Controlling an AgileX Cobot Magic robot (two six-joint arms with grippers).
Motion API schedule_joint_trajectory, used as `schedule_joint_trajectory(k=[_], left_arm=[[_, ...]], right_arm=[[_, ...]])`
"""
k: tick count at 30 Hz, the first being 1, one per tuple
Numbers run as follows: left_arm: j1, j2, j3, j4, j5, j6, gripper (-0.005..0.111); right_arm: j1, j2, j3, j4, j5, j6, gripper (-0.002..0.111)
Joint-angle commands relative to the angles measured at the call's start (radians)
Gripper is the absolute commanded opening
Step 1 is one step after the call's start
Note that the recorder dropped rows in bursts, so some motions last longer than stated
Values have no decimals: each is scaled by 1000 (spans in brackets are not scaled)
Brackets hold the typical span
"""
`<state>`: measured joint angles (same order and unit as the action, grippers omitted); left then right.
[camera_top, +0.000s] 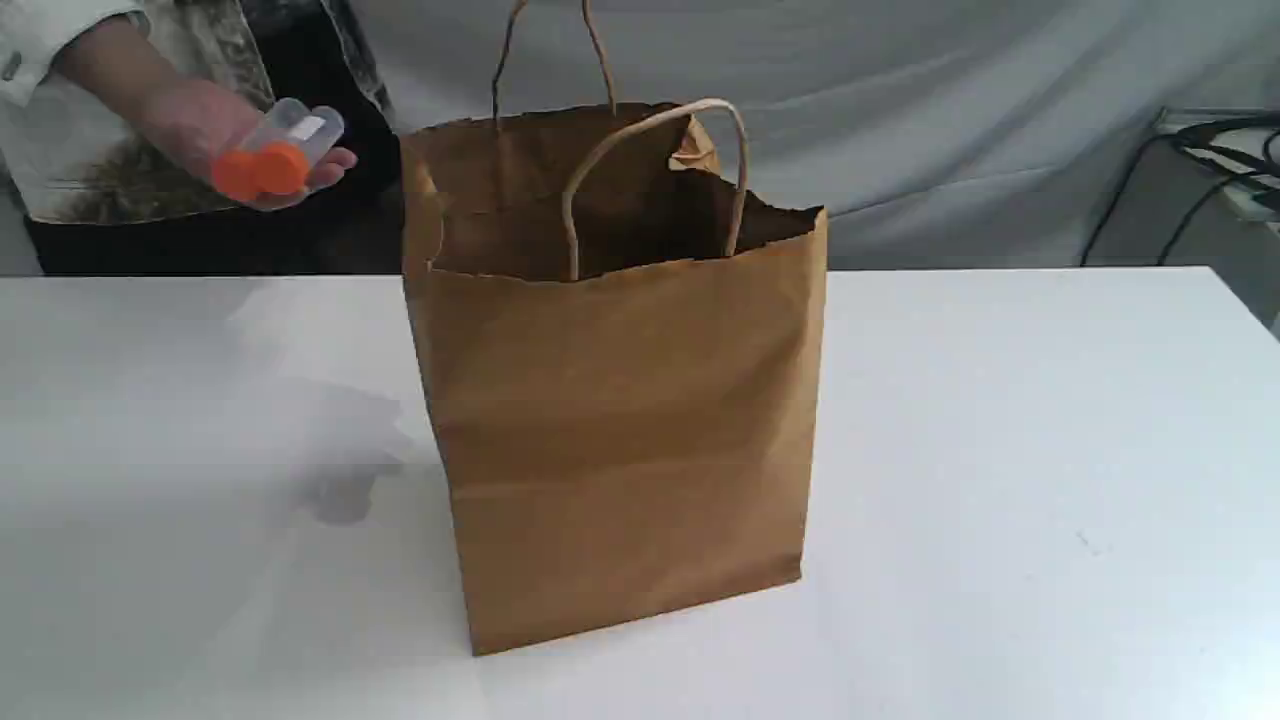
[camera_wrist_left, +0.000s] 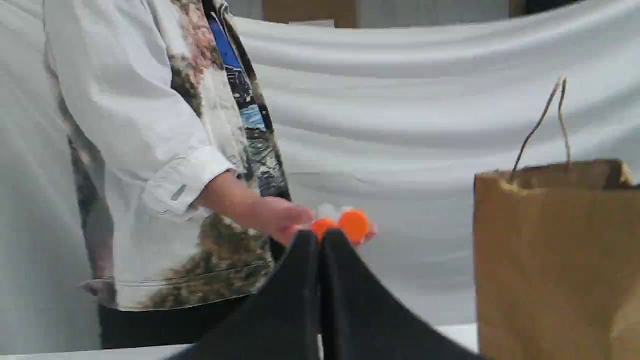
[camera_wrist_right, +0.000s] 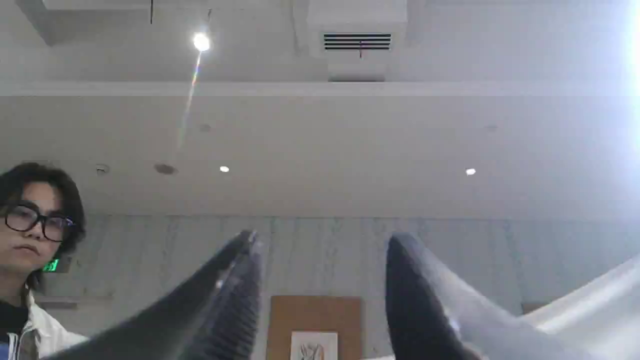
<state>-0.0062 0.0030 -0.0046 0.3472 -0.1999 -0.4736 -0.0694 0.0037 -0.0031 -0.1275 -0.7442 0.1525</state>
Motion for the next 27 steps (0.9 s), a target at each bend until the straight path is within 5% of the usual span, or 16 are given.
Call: schedule_joint_trajectory(k=[1,7,16,21,27], left_arm=[[-5,-3,5,-1,-70,-111,0],[-5,-3,5,-1,-203,-132,0],[-5,-3,5,-1,-201,-189,0],[-5,-3,4,-1,-186,-368,0],[-5,-3,-52,14,-182,-392,0]], right_arm=[[0,-4,3,3,112,4,40],[0,-4,-32,4,423,18,40],[0,-4,-34,-3,30,253,40],[0,-4,-34,-114,319,477,40],[0,-4,-34,-372,520,902,40]])
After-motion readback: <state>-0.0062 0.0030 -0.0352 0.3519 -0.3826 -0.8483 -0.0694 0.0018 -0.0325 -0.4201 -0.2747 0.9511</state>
